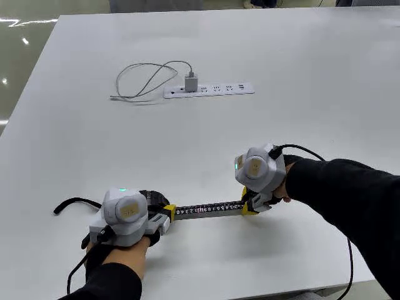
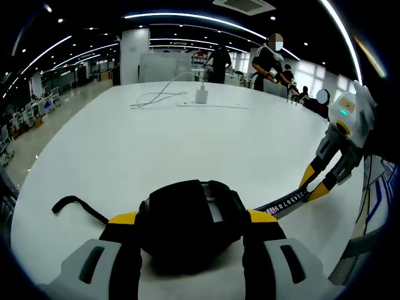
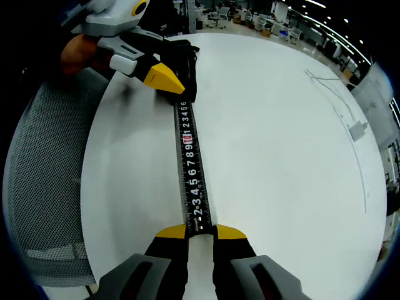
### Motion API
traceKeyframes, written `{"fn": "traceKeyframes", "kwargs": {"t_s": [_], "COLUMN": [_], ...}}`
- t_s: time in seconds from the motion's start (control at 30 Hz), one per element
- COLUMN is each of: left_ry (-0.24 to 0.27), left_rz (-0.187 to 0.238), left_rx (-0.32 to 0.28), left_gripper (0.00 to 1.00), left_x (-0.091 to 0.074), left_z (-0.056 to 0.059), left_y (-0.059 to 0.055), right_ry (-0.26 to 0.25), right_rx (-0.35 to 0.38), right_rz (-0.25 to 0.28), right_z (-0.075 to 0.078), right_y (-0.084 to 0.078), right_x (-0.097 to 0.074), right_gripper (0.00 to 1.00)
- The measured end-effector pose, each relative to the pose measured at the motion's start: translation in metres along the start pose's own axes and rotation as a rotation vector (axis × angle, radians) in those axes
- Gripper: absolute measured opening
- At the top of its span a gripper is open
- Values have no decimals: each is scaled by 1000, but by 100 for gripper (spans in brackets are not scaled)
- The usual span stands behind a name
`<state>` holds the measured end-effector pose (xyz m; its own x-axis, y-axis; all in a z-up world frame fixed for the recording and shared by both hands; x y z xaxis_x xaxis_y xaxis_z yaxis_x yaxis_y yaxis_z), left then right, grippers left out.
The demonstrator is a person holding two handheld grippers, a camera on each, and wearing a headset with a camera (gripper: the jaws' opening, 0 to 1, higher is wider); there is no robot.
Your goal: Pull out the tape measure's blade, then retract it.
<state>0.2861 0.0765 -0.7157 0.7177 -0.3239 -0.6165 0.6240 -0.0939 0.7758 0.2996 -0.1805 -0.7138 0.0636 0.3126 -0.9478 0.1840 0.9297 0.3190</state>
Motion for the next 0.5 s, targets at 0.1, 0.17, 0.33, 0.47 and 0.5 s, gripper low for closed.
{"fn": "traceKeyframes", "kwargs": {"t_s": [0.1,0.17,0.33,0.47,0.5], "left_ry": [0,-1,-4,-3,-3], "left_rz": [1,2,-1,-2,-2], "left_rx": [0,-1,-1,-4,-5], "left_gripper": [61,61,62,62,62], "left_x": [0,0,0,0,0], "left_z": [0,0,-1,-1,-1], "left_y": [0,0,0,0,0], "right_ry": [2,3,2,2,3], "right_rx": [-7,3,-16,-21,-16], "right_rz": [-3,-1,-1,15,18], "right_z": [0,0,0,-1,0], "right_y": [2,2,4,5,5], "right_x": [0,1,1,2,2], "right_gripper": [11,11,11,11,11]}}
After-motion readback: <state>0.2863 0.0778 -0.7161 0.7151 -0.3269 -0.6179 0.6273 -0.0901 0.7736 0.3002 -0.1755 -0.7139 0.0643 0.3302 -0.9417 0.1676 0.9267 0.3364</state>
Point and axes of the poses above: the centre of the closed fingertips' face, and the gripper's own axes: x roughly forward along the fingers, z roughly to its right, y roughly out of its top, the point moved 10 cm from there along -x, roughly backward along the fingers, and after that the axes turned 4 degrees about -x, right-handed, at the moved point
